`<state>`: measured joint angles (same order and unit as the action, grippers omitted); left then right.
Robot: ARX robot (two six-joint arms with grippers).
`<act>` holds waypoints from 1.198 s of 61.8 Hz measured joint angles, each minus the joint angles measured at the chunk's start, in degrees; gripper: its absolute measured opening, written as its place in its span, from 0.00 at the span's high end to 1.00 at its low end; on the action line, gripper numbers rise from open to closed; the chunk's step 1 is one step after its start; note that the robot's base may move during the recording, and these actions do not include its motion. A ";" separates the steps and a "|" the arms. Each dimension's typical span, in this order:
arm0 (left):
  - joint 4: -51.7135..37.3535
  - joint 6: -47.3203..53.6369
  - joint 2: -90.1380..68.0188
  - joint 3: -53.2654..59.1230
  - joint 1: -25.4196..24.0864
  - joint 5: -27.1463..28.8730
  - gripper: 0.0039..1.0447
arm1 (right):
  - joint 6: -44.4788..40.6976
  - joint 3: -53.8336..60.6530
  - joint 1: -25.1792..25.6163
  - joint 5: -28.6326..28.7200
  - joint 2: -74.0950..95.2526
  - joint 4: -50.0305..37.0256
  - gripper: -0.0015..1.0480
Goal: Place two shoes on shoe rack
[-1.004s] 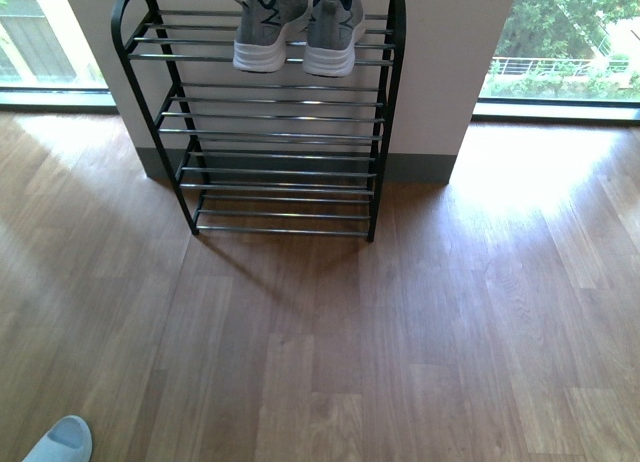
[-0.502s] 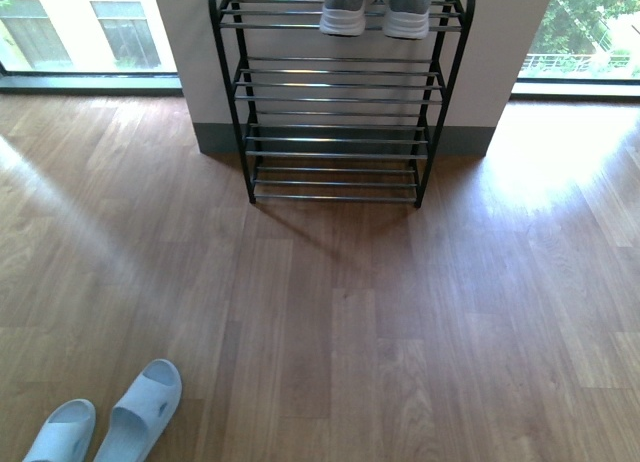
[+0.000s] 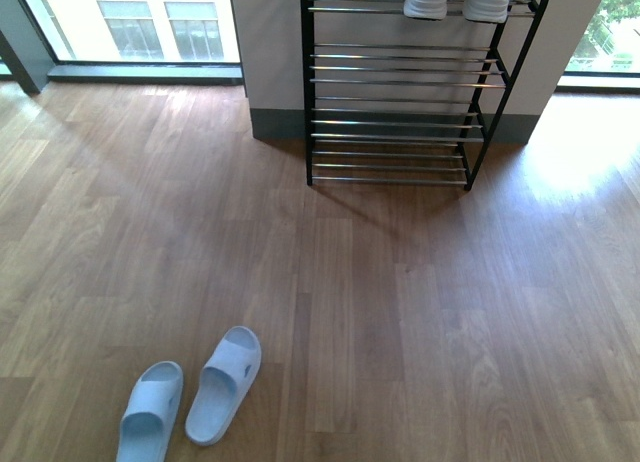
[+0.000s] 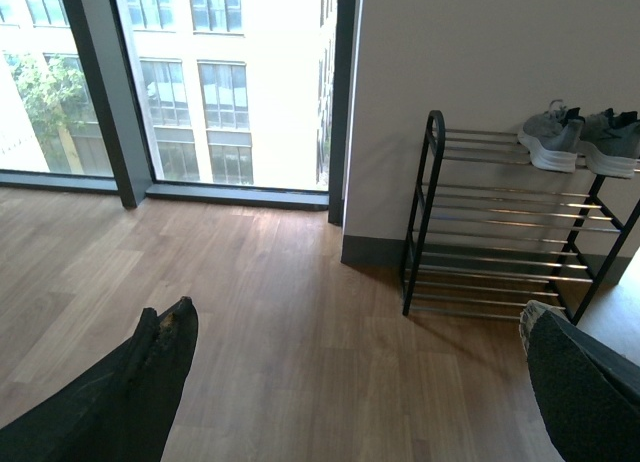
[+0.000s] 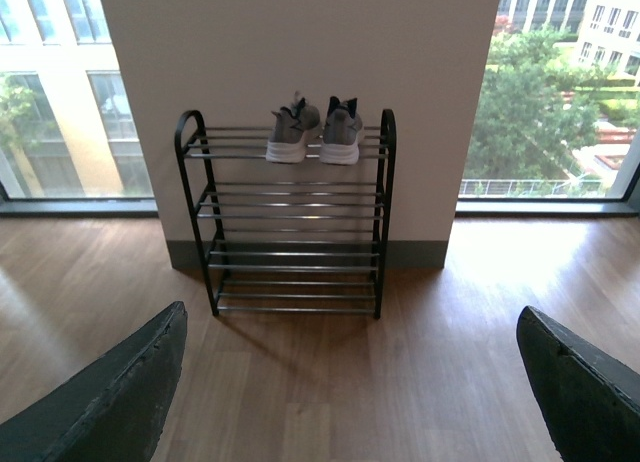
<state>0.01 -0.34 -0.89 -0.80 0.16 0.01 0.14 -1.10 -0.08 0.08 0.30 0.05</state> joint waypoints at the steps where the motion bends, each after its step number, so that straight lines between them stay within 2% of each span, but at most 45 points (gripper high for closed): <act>1: 0.00 0.00 0.00 0.00 0.00 0.02 0.09 | 0.00 0.00 0.00 -0.02 -0.02 0.02 0.09; 74: 0.00 0.09 0.00 0.00 0.00 0.00 0.09 | 0.00 0.00 0.00 -0.07 -0.13 -0.02 0.09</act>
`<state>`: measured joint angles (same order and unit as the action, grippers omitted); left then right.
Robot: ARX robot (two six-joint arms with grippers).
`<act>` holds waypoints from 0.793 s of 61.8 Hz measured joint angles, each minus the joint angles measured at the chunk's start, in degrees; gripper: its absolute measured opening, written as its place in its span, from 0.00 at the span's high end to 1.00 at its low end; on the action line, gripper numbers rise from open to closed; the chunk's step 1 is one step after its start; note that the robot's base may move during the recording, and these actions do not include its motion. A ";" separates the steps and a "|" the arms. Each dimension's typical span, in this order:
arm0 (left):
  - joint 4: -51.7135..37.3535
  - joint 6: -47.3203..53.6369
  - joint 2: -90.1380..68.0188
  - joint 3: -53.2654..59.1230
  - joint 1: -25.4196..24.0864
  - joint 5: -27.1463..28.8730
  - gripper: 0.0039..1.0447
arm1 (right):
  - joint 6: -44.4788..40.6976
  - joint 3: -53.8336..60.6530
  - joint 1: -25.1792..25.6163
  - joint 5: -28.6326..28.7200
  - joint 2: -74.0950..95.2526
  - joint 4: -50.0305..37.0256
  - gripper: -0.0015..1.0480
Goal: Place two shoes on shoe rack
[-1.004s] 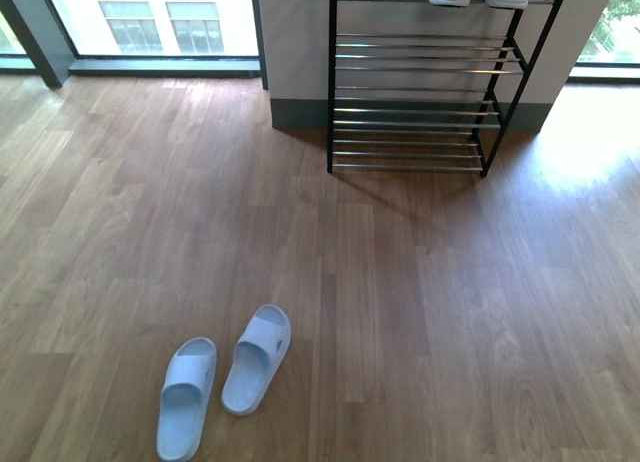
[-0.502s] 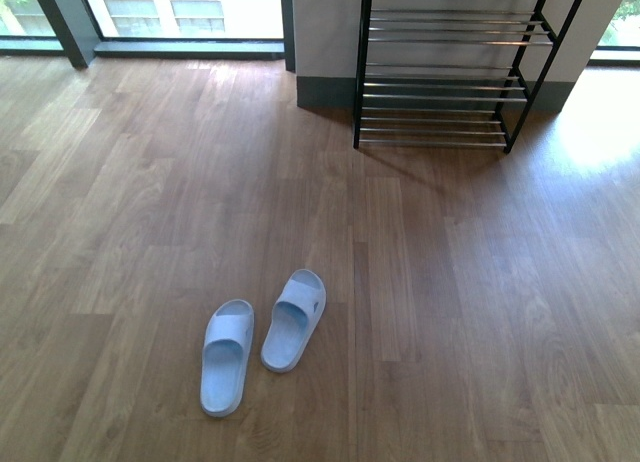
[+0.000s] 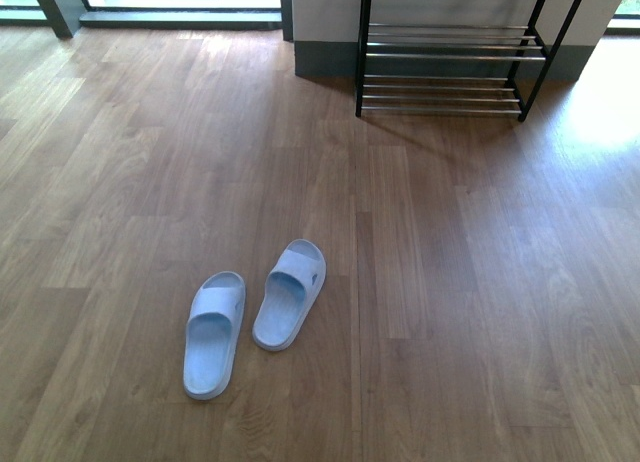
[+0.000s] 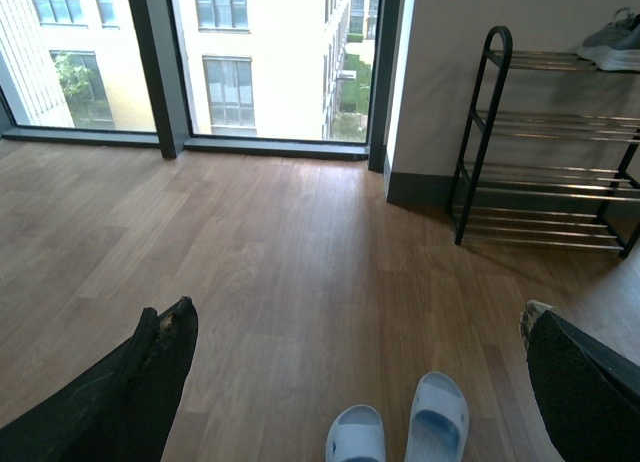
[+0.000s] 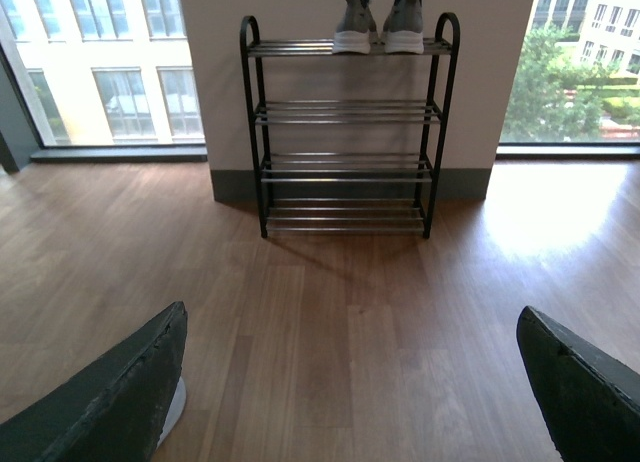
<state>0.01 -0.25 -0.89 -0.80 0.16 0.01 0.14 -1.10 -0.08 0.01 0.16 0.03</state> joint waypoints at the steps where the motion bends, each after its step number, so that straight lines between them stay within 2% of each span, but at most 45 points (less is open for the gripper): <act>1: 0.00 0.00 0.00 0.00 0.00 0.00 0.09 | 0.00 0.00 0.00 -0.04 0.00 0.00 0.09; 49: 0.00 0.00 0.00 0.00 0.00 -0.04 0.09 | 0.00 0.00 0.00 0.02 0.00 0.02 0.09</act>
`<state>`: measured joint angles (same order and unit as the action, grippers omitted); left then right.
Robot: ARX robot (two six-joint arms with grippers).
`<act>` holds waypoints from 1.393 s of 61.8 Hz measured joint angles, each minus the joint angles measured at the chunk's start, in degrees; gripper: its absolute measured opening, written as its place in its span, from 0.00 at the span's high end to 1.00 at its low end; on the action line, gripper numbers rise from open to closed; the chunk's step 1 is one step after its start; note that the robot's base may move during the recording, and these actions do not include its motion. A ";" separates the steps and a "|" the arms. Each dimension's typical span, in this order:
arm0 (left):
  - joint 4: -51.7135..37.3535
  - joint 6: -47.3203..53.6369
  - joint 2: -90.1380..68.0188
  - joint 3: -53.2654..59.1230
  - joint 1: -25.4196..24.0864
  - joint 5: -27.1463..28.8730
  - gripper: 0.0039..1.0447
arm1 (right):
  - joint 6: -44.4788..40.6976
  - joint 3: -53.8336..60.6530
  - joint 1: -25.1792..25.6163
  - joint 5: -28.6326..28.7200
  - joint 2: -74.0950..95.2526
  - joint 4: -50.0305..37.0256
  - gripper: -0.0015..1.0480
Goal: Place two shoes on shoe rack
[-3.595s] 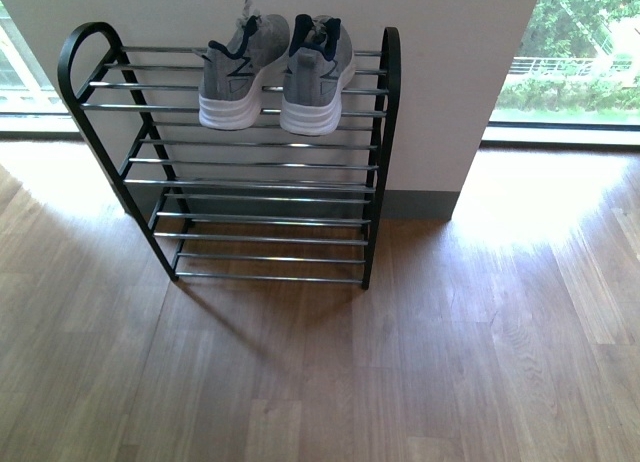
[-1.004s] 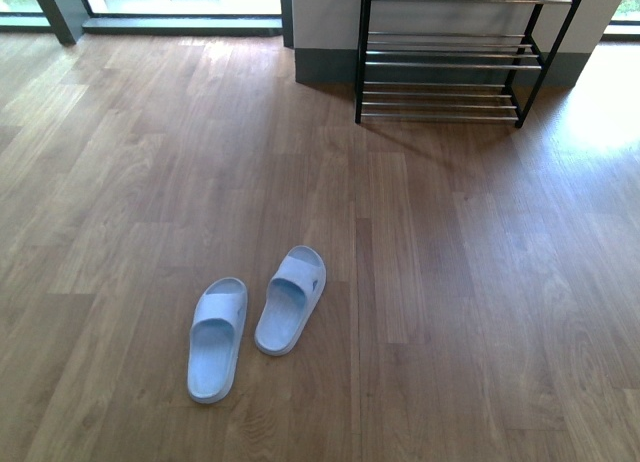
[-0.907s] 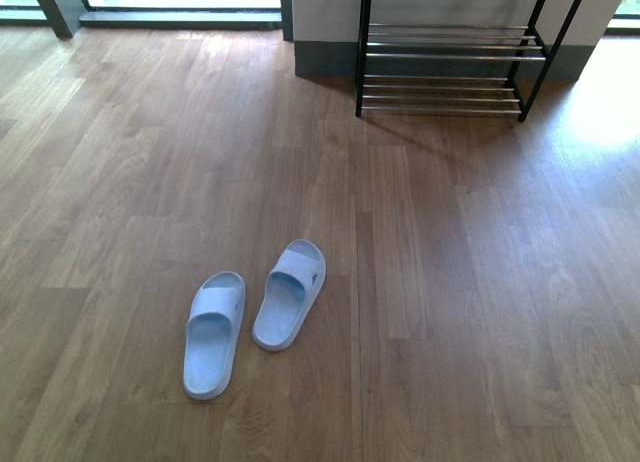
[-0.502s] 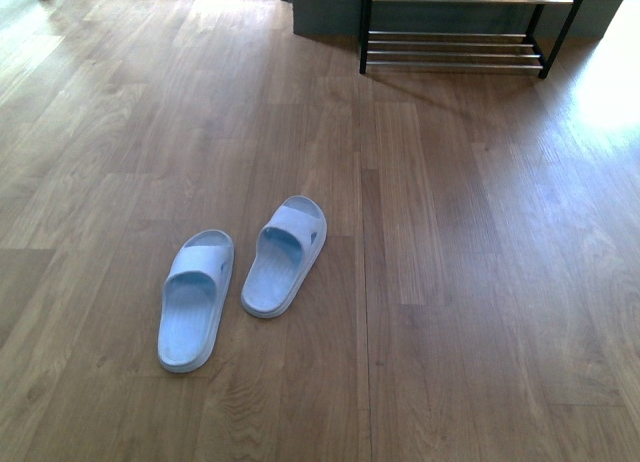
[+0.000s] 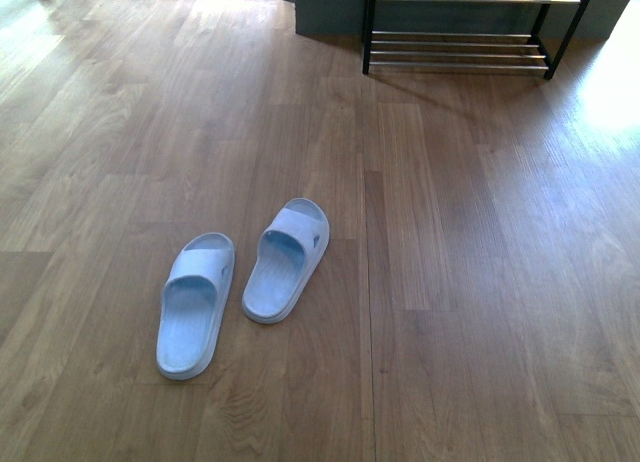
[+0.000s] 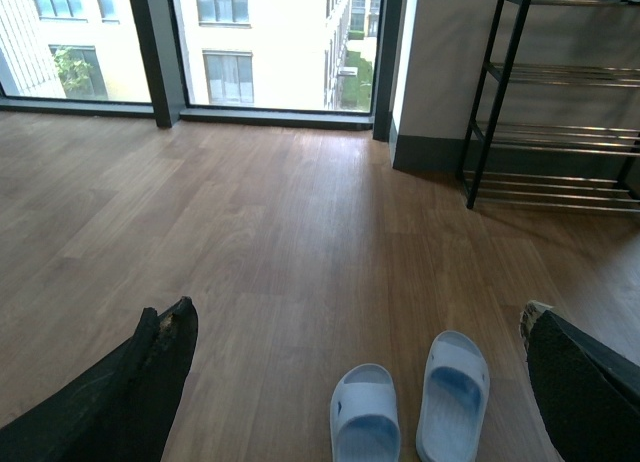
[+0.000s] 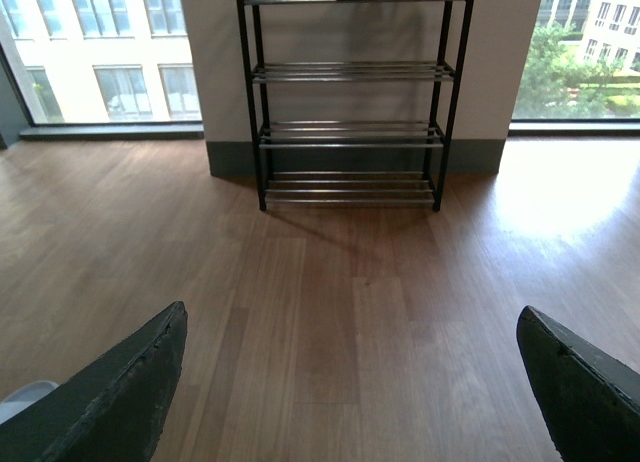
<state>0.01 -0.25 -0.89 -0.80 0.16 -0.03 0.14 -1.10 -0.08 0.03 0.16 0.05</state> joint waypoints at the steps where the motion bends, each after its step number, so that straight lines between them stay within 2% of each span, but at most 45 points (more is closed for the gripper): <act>1: 0.00 0.00 0.00 0.00 0.00 0.00 0.09 | 0.00 0.00 0.00 -0.13 0.00 0.00 0.09; 52: 0.00 0.00 0.00 0.00 0.00 0.17 0.09 | 0.00 0.00 0.00 0.00 0.11 0.00 0.09; 56: 0.00 0.00 0.00 0.00 0.00 0.15 0.09 | 0.42 -0.15 3.28 13.40 2.34 -1.88 0.09; 57: 0.00 0.02 0.00 0.00 0.00 0.13 0.09 | 0.39 -0.24 3.39 15.10 2.95 -2.01 0.09; 59: 0.00 0.00 0.00 0.00 0.00 0.07 0.09 | 0.26 -0.46 2.54 20.11 6.21 -2.58 0.09; 62: 0.00 0.00 0.00 0.00 0.00 0.07 0.09 | -0.42 -1.01 -0.26 20.90 12.07 -4.48 0.09; 65: 0.00 0.00 0.00 0.00 0.00 0.07 0.09 | -1.01 -2.12 -4.55 18.21 21.77 -9.31 0.09; 70: 0.00 0.00 0.00 0.00 0.00 0.07 0.09 | -1.60 -3.80 -8.81 17.00 35.28 -17.38 0.09; 75: 0.00 0.00 0.00 0.00 0.00 0.07 0.09 | -2.40 -7.48 -13.75 15.02 56.70 -29.97 0.09; 86: 0.00 0.00 0.00 0.00 0.00 0.07 0.09 | -2.80 -18.86 -20.92 9.79 95.36 -45.00 0.09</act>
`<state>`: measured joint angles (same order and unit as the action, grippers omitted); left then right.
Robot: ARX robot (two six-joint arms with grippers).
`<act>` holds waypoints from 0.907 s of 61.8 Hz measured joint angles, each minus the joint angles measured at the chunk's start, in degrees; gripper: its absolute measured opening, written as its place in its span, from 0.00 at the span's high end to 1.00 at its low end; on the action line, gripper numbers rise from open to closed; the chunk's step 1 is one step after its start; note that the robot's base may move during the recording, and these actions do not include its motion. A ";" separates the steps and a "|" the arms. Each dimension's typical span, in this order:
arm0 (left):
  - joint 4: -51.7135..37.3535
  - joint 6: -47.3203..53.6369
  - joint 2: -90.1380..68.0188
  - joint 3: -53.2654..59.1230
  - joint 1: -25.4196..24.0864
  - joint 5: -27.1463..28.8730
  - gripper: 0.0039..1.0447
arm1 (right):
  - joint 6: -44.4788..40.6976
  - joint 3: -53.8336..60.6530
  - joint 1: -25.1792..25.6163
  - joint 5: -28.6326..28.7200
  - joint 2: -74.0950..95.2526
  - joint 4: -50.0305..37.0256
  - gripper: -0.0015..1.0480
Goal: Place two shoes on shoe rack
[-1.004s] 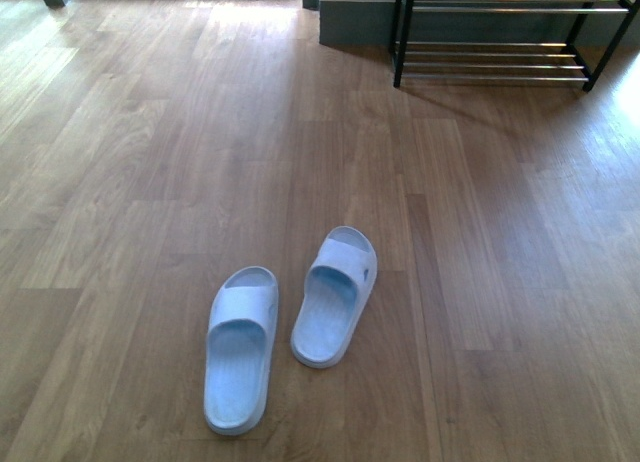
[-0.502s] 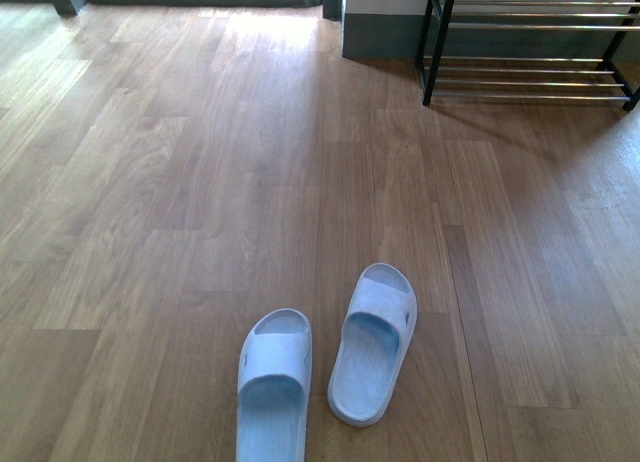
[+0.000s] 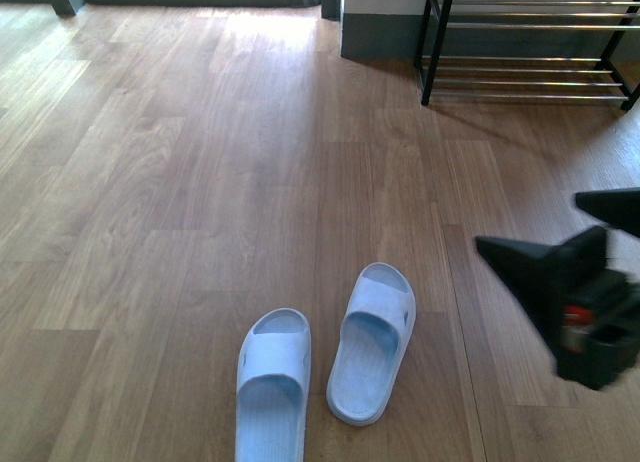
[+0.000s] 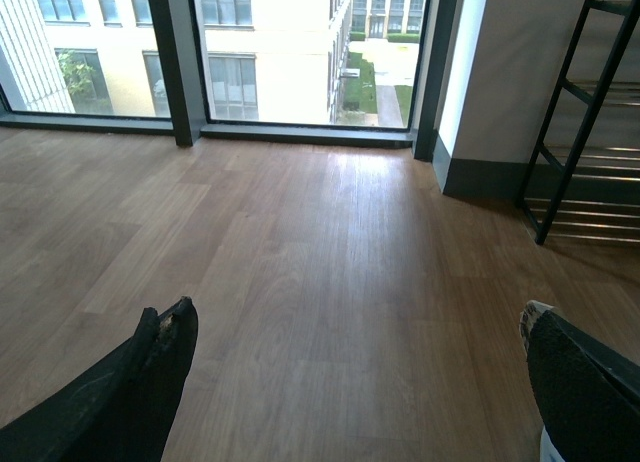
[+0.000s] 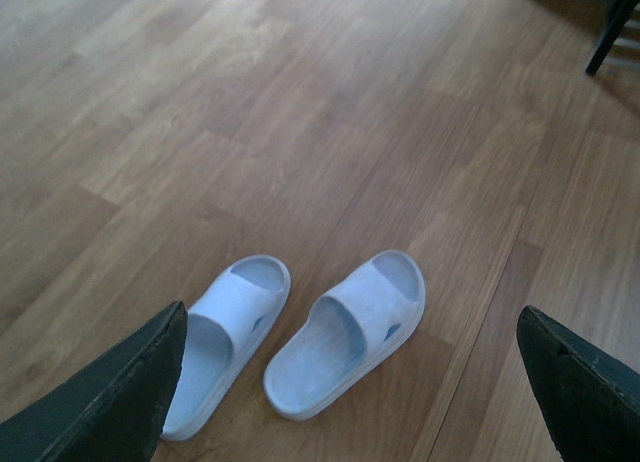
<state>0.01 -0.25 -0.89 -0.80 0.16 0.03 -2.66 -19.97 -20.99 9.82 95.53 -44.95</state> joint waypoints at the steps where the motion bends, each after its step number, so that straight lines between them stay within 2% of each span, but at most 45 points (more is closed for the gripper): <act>1: 0.00 0.00 0.00 0.00 0.00 0.00 0.09 | -0.04 -0.68 -0.26 -0.15 1.60 -0.31 0.09; 14: 0.00 0.00 0.00 0.00 0.00 0.00 0.09 | -0.28 -15.26 -4.55 -4.35 29.83 -1.53 0.09; 29: 0.00 0.00 0.00 0.00 0.00 0.00 0.09 | 0.28 -31.04 -6.03 -8.79 52.04 0.13 0.09; 49: 0.00 0.00 0.00 0.00 0.00 0.00 0.09 | 7.85 -51.63 -4.48 -17.70 68.65 6.58 0.09; 56: 0.00 0.00 0.00 0.00 0.00 0.00 0.09 | 9.38 -57.05 -3.54 -18.10 71.67 8.61 0.11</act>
<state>0.01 -0.25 -0.89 -0.80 0.16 0.03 6.72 -77.01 -24.53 -8.27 167.19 -36.34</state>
